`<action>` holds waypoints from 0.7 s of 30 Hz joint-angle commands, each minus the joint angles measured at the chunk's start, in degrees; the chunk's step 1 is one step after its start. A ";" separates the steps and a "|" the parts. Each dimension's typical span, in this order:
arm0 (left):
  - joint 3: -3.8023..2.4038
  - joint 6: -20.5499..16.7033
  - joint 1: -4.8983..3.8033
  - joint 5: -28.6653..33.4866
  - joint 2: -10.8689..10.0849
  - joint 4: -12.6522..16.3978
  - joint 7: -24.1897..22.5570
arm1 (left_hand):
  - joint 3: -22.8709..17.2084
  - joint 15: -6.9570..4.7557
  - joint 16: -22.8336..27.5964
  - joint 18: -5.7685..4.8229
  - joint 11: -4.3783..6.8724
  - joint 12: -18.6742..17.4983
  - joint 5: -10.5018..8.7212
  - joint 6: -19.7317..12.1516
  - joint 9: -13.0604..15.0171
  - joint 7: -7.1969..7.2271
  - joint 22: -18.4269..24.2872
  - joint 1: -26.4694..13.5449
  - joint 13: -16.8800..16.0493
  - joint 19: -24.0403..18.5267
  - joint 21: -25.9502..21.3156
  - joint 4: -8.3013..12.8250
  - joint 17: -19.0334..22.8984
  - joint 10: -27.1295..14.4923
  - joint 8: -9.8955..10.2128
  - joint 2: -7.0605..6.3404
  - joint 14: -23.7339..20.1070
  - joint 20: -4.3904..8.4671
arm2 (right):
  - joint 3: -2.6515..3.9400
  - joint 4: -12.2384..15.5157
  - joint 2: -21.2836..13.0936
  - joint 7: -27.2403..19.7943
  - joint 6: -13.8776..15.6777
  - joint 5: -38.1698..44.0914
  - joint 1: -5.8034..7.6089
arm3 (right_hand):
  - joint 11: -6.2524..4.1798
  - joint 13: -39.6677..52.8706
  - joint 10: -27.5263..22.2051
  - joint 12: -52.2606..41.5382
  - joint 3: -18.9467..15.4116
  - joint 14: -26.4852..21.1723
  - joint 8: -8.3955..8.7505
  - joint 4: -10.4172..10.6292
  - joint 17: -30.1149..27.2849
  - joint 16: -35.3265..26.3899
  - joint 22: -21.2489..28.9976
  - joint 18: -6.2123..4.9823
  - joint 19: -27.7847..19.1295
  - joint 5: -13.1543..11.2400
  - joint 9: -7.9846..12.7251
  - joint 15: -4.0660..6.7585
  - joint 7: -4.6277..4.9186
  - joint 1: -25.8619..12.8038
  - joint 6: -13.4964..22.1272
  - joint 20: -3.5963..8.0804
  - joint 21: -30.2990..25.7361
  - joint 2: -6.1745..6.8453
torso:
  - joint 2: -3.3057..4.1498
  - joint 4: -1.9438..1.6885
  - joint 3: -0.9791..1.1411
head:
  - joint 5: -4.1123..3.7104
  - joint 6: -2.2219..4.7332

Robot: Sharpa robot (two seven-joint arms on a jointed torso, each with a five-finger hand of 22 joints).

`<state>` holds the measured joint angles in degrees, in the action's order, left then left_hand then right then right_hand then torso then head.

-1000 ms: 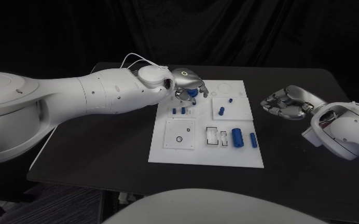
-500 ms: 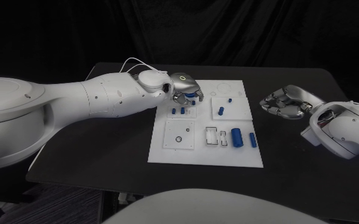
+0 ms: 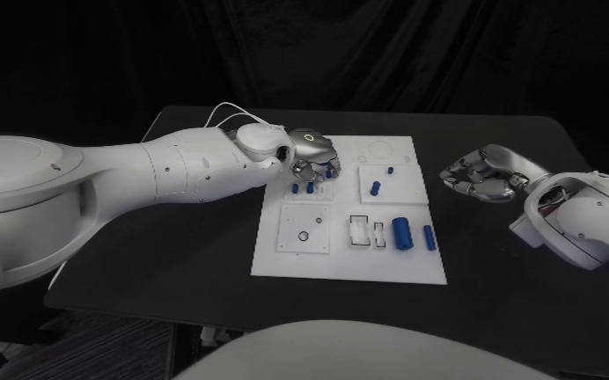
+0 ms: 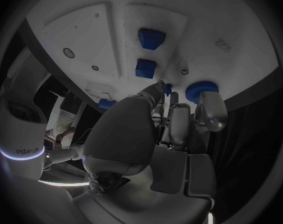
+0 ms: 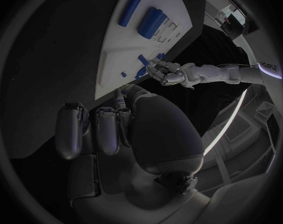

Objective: Assemble the parts on the task board

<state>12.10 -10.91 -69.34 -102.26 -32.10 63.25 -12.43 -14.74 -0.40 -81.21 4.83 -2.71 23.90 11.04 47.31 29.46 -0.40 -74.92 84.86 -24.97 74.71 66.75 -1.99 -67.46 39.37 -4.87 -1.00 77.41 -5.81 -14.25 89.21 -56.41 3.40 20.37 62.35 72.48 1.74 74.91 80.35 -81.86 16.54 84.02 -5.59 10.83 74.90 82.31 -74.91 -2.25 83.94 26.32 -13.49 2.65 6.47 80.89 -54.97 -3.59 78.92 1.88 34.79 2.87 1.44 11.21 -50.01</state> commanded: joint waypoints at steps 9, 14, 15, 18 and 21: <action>-0.06 -0.95 0.81 -0.31 0.78 -1.16 -0.87 | -1.85 -0.89 -0.29 0.32 0.77 0.08 0.30 2.41 -0.35 -0.73 -8.29 0.02 0.78 0.54 0.36 -0.16 0.10 2.25 -0.41 0.42 0.21 0.09 | 0.04 -0.02 0.05 0.28 -0.45 0.02 -0.19 | -0.14 2.71 -0.04 0.15 0.46 3.34 -0.19 -0.22 2.82 -0.15 -9.61 -0.81 0.82 0.50 0.02 -0.15 0.10 -0.72 -0.33 -0.10 -0.10 0.03 | -0.04 -0.04 0.02 | -0.04 0.01; -0.06 -1.62 0.95 -0.31 0.84 -1.47 -0.73 | -2.52 -1.18 -0.20 0.34 1.20 0.17 0.25 3.04 -0.50 -1.08 -8.26 0.04 1.05 0.51 0.30 -0.10 0.44 3.46 -0.45 0.45 0.12 0.16 | 0.04 -0.05 0.11 0.36 -0.55 0.02 -0.20 | -0.14 2.71 -0.04 0.15 0.46 3.34 -0.19 -0.22 2.82 -0.15 -9.61 -0.81 0.82 0.50 0.02 -0.15 0.10 -0.72 -0.33 -0.10 -0.10 0.03 | -0.03 0.00 0.01 | 0.02 0.01; -0.06 -1.71 0.96 -0.31 0.84 -1.50 -0.72 | -2.62 -1.24 -0.21 0.33 1.27 0.17 0.23 3.12 -0.53 -1.14 -8.27 0.05 1.09 0.53 0.33 -0.08 0.43 3.66 -0.44 0.45 0.14 0.17 | 0.04 -0.05 0.11 0.37 -0.56 0.02 -0.20 | -0.14 2.71 -0.04 0.15 0.46 3.34 -0.19 -0.22 2.82 -0.15 -9.61 -0.81 0.82 0.50 0.02 -0.15 0.10 -0.72 -0.33 -0.10 -0.10 0.03 | -0.03 0.00 0.01 | 0.03 0.01; -0.06 -2.49 1.00 -0.31 0.79 -1.55 -0.70 | -3.09 -1.52 -0.20 0.31 1.68 0.23 0.09 3.96 -0.60 -1.63 -8.29 -0.02 1.31 0.62 0.44 -0.07 0.52 4.66 -0.60 0.46 0.20 0.22 | 0.04 -0.06 0.15 0.39 -0.60 0.02 -0.20 | -0.15 2.64 -0.09 0.20 0.54 3.33 -0.19 -0.26 2.79 -0.16 -9.58 -0.82 0.79 0.53 0.02 -0.14 0.09 -0.68 -0.33 -0.10 -0.17 -0.02 | -0.05 -0.05 0.02 | -0.04 0.01; -0.06 -4.26 1.03 -0.31 0.60 -1.52 -0.78 | -3.46 -1.83 -0.42 0.15 2.08 0.70 0.03 5.32 -0.57 -2.04 -8.50 -0.11 1.40 1.15 1.18 0.01 0.12 6.62 -0.99 0.47 0.66 0.29 | 0.04 -0.07 0.17 0.43 -0.70 0.02 -0.21 | -0.15 2.64 -0.09 0.20 0.54 3.33 -0.19 -0.26 2.79 -0.16 -9.58 -0.82 0.79 0.53 0.02 -0.14 0.09 -0.68 -0.33 -0.10 -0.17 -0.02 | -0.04 -0.04 0.04 | -0.08 0.01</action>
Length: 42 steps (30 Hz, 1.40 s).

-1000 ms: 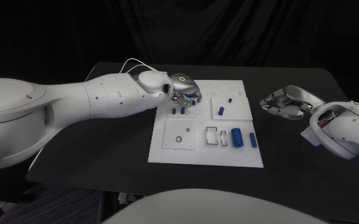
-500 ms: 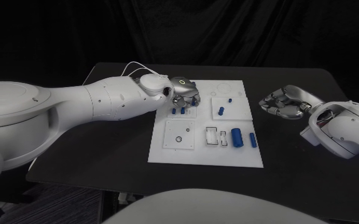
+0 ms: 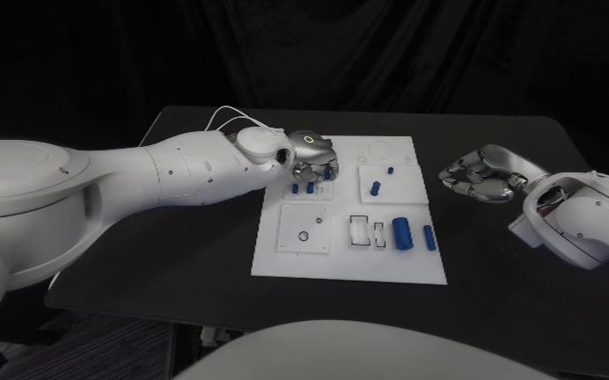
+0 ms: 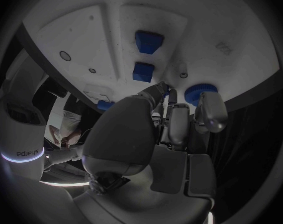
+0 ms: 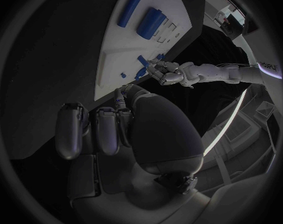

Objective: Assemble the parts on the task board

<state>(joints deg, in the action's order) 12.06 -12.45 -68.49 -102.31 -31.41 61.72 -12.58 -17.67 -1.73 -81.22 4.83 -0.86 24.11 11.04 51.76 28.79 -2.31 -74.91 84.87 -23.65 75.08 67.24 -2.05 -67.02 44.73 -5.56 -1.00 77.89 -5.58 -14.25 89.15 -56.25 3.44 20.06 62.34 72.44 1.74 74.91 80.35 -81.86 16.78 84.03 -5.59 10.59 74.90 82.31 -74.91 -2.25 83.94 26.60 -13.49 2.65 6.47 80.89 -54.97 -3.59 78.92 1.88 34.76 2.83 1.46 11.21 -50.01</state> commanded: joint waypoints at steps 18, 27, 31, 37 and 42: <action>-0.06 -9.75 -2.68 -0.27 -4.98 5.46 0.92 | -1.22 -1.46 -0.80 -0.46 1.02 -0.70 0.45 4.68 0.00 -0.25 -9.32 -1.01 1.57 3.29 3.71 0.29 -1.40 7.35 -0.80 -0.26 2.32 0.45 | 0.04 0.14 -0.43 0.94 -0.92 0.03 -0.18 | -0.15 2.53 -0.17 0.27 0.41 3.32 -0.17 -0.09 2.74 -0.20 -9.53 -0.85 0.75 0.29 0.04 -0.14 0.11 -0.67 -0.29 -0.09 -0.28 -0.06 | 0.00 -0.07 -0.03 | -0.37 0.01; -0.02 -7.37 -4.81 -0.28 -10.04 10.72 2.86 | -1.55 -1.61 -1.34 -0.95 1.08 -1.88 0.17 4.60 -0.28 -0.15 -9.97 -1.16 2.32 4.70 5.83 0.46 -2.92 8.43 -0.24 -0.66 3.36 0.52 | 0.04 0.17 -0.61 1.33 -1.17 0.03 -0.18 | -0.14 2.49 -0.20 0.30 0.43 3.30 -0.21 -0.09 2.66 -0.25 -9.55 -0.84 0.77 0.28 0.03 -0.14 0.10 -0.71 -0.35 -0.08 -0.26 -0.08 | -0.01 -0.05 0.05 | -0.18 0.01; 0.00 -5.69 -4.98 -0.28 -11.07 11.33 3.19 | -1.56 -1.63 -1.32 -1.10 1.02 -2.14 0.13 4.57 -0.34 -0.18 -10.17 -1.28 2.47 5.12 6.48 0.47 -2.79 8.70 -0.11 -0.82 3.43 0.55 | 0.03 0.19 -0.73 1.39 -1.21 0.03 -0.17 | -0.14 2.49 -0.20 0.30 0.43 3.30 -0.21 -0.09 2.66 -0.25 -9.55 -0.84 0.77 0.28 0.03 -0.14 0.10 -0.71 -0.35 -0.08 -0.26 -0.08 | 0.00 -0.11 0.03 | -0.11 0.01; 0.02 -4.49 -4.81 -0.28 -11.40 10.94 3.30 | -1.55 -1.62 -1.13 -1.02 1.02 -2.41 -0.11 4.39 -0.43 -0.14 -10.06 -1.44 2.63 4.92 6.13 0.43 -2.35 8.93 0.10 -0.94 3.31 0.57 | 0.03 0.16 -0.66 1.36 -1.26 0.03 -0.18 | -0.15 2.50 -0.19 0.30 0.45 3.28 -0.24 -0.09 2.58 -0.30 -9.52 -0.86 0.74 0.28 0.02 -0.14 0.10 -0.73 -0.41 -0.08 -0.32 -0.09 | -0.07 -0.22 0.10 | -0.24 0.01; 0.02 -3.90 -4.32 -0.28 -10.94 9.87 3.32 | -1.59 -1.61 -0.88 -0.92 1.06 -2.68 -0.36 4.24 -0.52 -0.08 -9.92 -1.49 2.78 4.64 5.67 0.44 -1.79 9.08 0.29 -0.99 3.08 0.58 | 0.03 0.17 -0.67 1.34 -1.34 0.03 -0.27 | -0.15 2.50 -0.19 0.30 0.45 3.28 -0.24 -0.09 2.58 -0.30 -9.52 -0.86 0.74 0.28 0.02 -0.14 0.10 -0.73 -0.41 -0.08 -0.32 -0.09 | -0.02 -0.26 -0.03 | -0.26 0.01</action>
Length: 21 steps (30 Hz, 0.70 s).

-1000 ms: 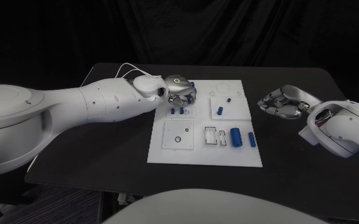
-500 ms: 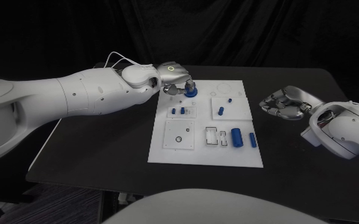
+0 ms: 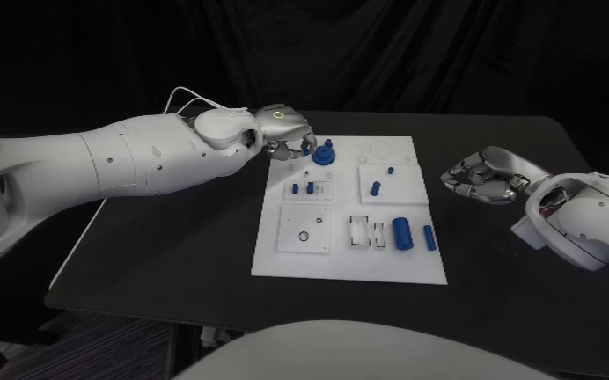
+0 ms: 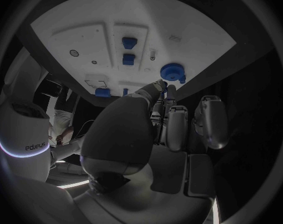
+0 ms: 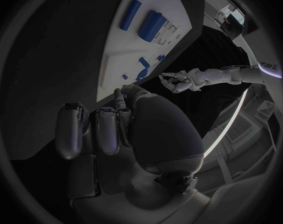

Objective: Assemble the parts on the task board

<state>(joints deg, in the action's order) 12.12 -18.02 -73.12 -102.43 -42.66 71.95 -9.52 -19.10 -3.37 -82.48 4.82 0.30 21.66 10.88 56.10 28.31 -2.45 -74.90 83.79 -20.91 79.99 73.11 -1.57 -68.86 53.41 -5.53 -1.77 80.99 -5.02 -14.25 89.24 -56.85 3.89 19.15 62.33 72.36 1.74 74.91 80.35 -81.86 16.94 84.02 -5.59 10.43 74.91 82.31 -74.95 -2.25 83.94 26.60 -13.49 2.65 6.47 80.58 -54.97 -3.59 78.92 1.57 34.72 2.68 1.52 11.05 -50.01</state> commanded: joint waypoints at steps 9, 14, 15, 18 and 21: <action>-0.04 2.39 1.72 -0.16 1.50 -1.73 0.27 | -0.35 0.07 1.03 -0.69 -0.15 -1.32 -0.69 -0.77 -0.35 0.16 -9.61 -0.62 0.60 -0.97 -1.29 -0.07 1.30 0.33 0.93 -0.35 -0.64 0.05 | 0.03 0.12 -0.09 0.88 -0.46 0.04 -0.26 | -0.16 2.44 -0.24 0.34 0.35 3.28 -0.29 0.05 2.58 -0.30 -9.48 -0.86 0.74 0.29 0.00 -0.13 0.07 -0.42 -0.50 -0.08 -0.34 0.19 | 0.16 0.07 -0.20 | -0.14 0.01; -0.04 2.78 2.40 -0.15 1.95 -2.23 0.23 | -0.45 0.08 1.33 -0.57 -0.12 -1.91 -0.81 -0.84 -0.43 0.20 -9.44 -0.71 0.86 -1.38 -1.90 -0.12 1.86 -0.02 1.09 -0.34 -0.96 0.05 | 0.03 0.07 -0.03 0.87 -0.46 0.04 -0.27 | -0.16 2.44 -0.24 0.34 0.35 3.28 -0.29 0.05 2.58 -0.30 -9.48 -0.86 0.74 0.29 0.00 -0.13 0.07 -0.42 -0.50 -0.08 -0.34 0.19 | 0.11 0.19 -0.16 | 0.09 0.01; -0.04 2.83 2.54 -0.15 2.05 -2.35 0.23 | -0.46 0.08 1.42 -0.52 -0.13 -1.94 -0.82 -0.86 -0.44 0.20 -9.38 -0.71 0.88 -1.50 -2.11 -0.12 2.06 -0.02 1.11 -0.33 -1.06 0.05 | 0.03 0.05 0.00 0.86 -0.46 0.04 -0.27 | -0.16 2.44 -0.24 0.34 0.35 3.28 -0.29 0.05 2.58 -0.30 -9.48 -0.86 0.74 0.29 0.00 -0.13 0.07 -0.42 -0.50 -0.08 -0.34 0.19 | 0.10 0.26 -0.11 | 0.15 0.01; -0.04 2.91 2.89 -0.14 2.32 -2.61 0.22 | -0.49 0.09 1.49 -0.51 -0.15 -1.99 -0.84 -0.91 -0.46 0.20 -9.36 -0.73 0.90 -1.56 -2.18 -0.14 2.19 0.03 1.16 -0.29 -1.14 0.05 | 0.03 0.01 0.09 0.82 -0.49 0.04 -0.29 | -0.16 2.44 -0.24 0.34 0.35 3.28 -0.29 0.05 2.58 -0.30 -9.48 -0.86 0.74 0.29 0.00 -0.13 0.07 -0.42 -0.50 -0.08 -0.34 0.19 | 0.10 0.17 -0.07 | 0.00 0.01; -0.04 3.03 3.18 -0.14 2.54 -2.78 0.18 | -0.50 0.09 1.51 -0.49 -0.15 -2.00 -0.85 -0.94 -0.47 0.19 -9.33 -0.73 0.91 -1.61 -2.26 -0.15 2.21 0.08 1.18 -0.27 -1.16 0.05 | 0.03 0.00 0.18 0.79 -0.52 0.04 -0.32 | -0.17 2.38 -0.29 0.38 0.40 3.27 -0.33 0.01 2.59 -0.30 -9.46 -0.87 0.73 0.30 -0.02 -0.13 0.05 -0.42 -0.58 -0.07 -0.37 0.18 | 0.12 0.22 -0.11 | 0.06 0.01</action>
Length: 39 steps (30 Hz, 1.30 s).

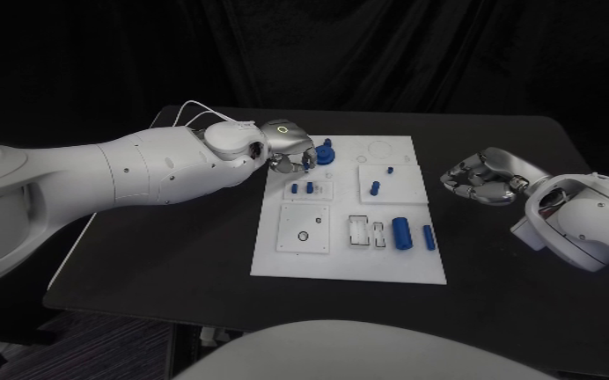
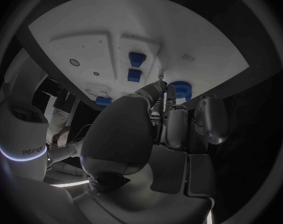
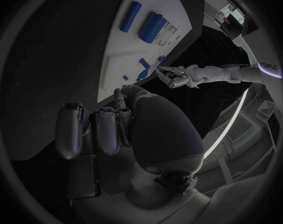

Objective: Assemble the parts on the task board

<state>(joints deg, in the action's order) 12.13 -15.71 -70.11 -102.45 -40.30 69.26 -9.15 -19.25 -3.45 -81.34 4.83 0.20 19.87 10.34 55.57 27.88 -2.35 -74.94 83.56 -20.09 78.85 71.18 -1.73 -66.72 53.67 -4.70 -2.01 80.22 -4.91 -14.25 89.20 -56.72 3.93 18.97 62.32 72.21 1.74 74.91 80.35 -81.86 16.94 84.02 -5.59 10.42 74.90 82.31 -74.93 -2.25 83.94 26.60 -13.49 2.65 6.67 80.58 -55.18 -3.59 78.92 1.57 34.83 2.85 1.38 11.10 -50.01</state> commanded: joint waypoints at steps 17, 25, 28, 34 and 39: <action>-0.05 1.45 0.62 -0.14 0.56 -0.55 0.39 | -0.50 0.24 0.90 -0.35 -0.18 -0.57 -0.36 -0.50 -0.12 -0.01 -9.08 -0.31 0.27 -1.01 -1.13 0.22 1.10 -0.09 0.50 -0.09 -1.01 -0.07 | 0.04 0.00 0.06 0.77 -0.50 0.04 -0.23 | -0.19 2.34 -0.32 0.41 0.46 3.26 -0.34 -0.05 2.54 -0.33 -9.46 -0.88 0.71 0.30 -0.02 -0.12 -0.16 -0.42 -0.37 -0.07 -0.42 0.17 | -0.08 0.00 0.07 | -0.03 0.01; -0.05 1.59 0.67 -0.15 0.55 -0.65 0.55 | -0.56 0.29 1.04 -0.30 -0.26 -0.73 -0.30 -0.51 -0.15 -0.08 -9.01 -0.23 0.34 -1.21 -1.42 0.31 1.34 -0.10 0.54 -0.12 -1.18 -0.07 | 0.04 0.01 0.03 0.78 -0.62 0.04 -0.24 | -0.19 2.34 -0.32 0.41 0.46 3.26 -0.34 -0.05 2.54 -0.33 -9.46 -0.88 0.71 0.30 -0.02 -0.12 -0.16 -0.42 -0.37 -0.07 -0.42 0.17 | -0.05 -0.02 0.09 | -0.06 0.01; -0.05 1.73 0.69 -0.15 0.55 -0.66 0.59 | -0.57 0.31 1.11 -0.29 -0.28 -0.76 -0.30 -0.52 -0.16 -0.10 -8.99 -0.21 0.35 -1.26 -1.48 0.34 1.48 -0.09 0.56 -0.15 -1.25 -0.07 | 0.04 0.01 0.00 0.81 -0.66 0.04 -0.25 | -0.19 2.34 -0.32 0.41 0.46 3.26 -0.34 -0.05 2.54 -0.33 -9.46 -0.88 0.71 0.30 -0.02 -0.12 -0.16 -0.42 -0.37 -0.07 -0.42 0.17 | -0.06 -0.01 0.10 | -0.08 0.01; -0.05 2.05 0.80 -0.14 0.70 -0.70 0.60 | -0.56 0.34 1.12 -0.28 -0.33 -0.82 -0.32 -0.54 -0.17 -0.14 -8.98 -0.23 0.37 -1.30 -1.54 0.35 1.48 -0.09 0.58 -0.19 -1.28 -0.07 | 0.04 0.00 0.04 0.84 -0.80 0.04 -0.26 | -0.19 2.31 -0.34 0.43 0.52 3.26 -0.37 -0.10 2.52 -0.35 -9.47 -0.87 0.72 0.30 -0.02 -0.11 -0.17 -0.43 -0.42 -0.06 -0.42 0.17 | -0.06 -0.03 0.09 | 0.01 0.01; -0.05 2.21 0.98 -0.14 0.94 -0.83 0.59 | -0.56 0.34 1.12 -0.28 -0.33 -0.82 -0.32 -0.54 -0.17 -0.14 -8.98 -0.23 0.37 -1.30 -1.54 0.35 1.48 -0.09 0.58 -0.19 -1.28 -0.07 | 0.04 0.02 0.05 0.85 -0.89 0.04 -0.27 | -0.19 2.31 -0.34 0.43 0.52 3.26 -0.37 -0.10 2.52 -0.35 -9.47 -0.87 0.72 0.30 -0.02 -0.11 -0.17 -0.43 -0.42 -0.06 -0.42 0.17 | -0.07 -0.01 0.07 | 0.05 0.01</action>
<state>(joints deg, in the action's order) 12.07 -14.21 -69.36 -102.46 -39.56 68.43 -8.42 -19.55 -3.07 -80.51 4.82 0.17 19.23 10.33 55.36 27.80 -2.56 -74.92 83.57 -19.75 78.02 69.97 -1.42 -65.29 53.65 -4.48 -2.01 79.43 -4.91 -14.25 89.18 -56.63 3.96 18.56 62.32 72.11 1.74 74.91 80.35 -81.64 17.09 84.02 -5.59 10.27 74.90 82.31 -74.92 -2.25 83.94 26.59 -13.49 2.65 6.67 80.58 -55.18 -3.59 78.69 1.57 34.76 2.81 1.47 11.12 -50.01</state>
